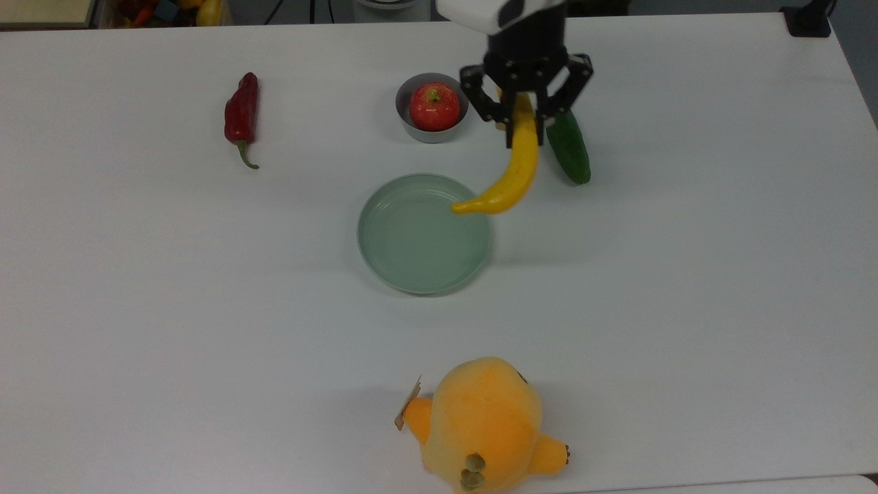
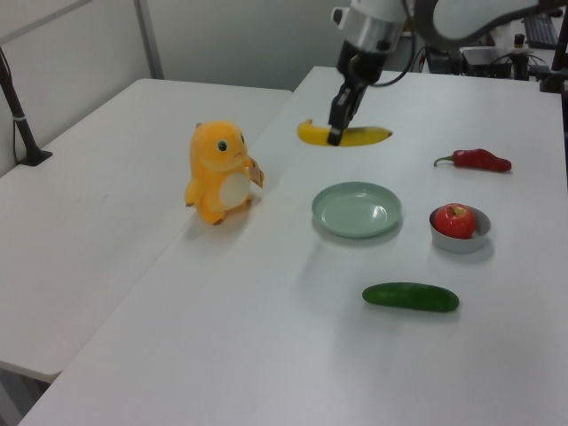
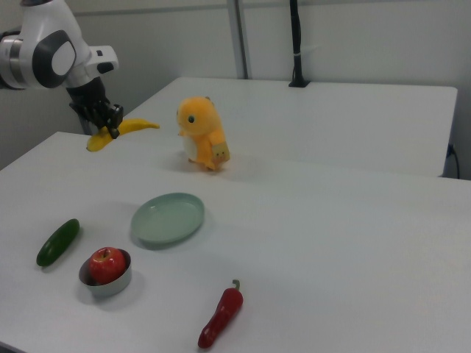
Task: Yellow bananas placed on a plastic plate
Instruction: 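Lift the banana and carry it over the green plate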
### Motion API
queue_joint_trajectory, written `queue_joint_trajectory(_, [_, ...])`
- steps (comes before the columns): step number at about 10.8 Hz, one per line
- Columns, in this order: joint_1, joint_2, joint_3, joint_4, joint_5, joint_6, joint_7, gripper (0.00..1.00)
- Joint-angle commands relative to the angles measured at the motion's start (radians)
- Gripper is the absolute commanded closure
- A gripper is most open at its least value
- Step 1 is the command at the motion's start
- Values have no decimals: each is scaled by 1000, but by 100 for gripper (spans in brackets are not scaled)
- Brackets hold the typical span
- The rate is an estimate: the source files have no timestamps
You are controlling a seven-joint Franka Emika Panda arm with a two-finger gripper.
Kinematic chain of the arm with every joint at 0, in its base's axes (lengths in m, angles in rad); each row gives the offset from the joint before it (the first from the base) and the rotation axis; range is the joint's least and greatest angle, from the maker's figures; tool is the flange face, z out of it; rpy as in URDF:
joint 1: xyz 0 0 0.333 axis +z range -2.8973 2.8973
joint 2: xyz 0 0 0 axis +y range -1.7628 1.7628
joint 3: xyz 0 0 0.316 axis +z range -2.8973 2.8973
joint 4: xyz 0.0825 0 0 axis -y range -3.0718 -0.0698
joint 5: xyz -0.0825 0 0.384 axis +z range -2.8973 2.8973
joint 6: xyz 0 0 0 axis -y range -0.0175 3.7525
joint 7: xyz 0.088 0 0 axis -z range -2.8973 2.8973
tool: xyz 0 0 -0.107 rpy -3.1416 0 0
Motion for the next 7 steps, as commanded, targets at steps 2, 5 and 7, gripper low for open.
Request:
queue_joint_trajectory(2, [-127, -129, 3, -191, 104, -28, -338, 100])
queue_joint_trajectory(5, [-175, -76, 5, -251, 122, -12, -427, 100])
queue_joint_trajectory(7, [-180, -16, 5, -263, 122, 68, -427, 100])
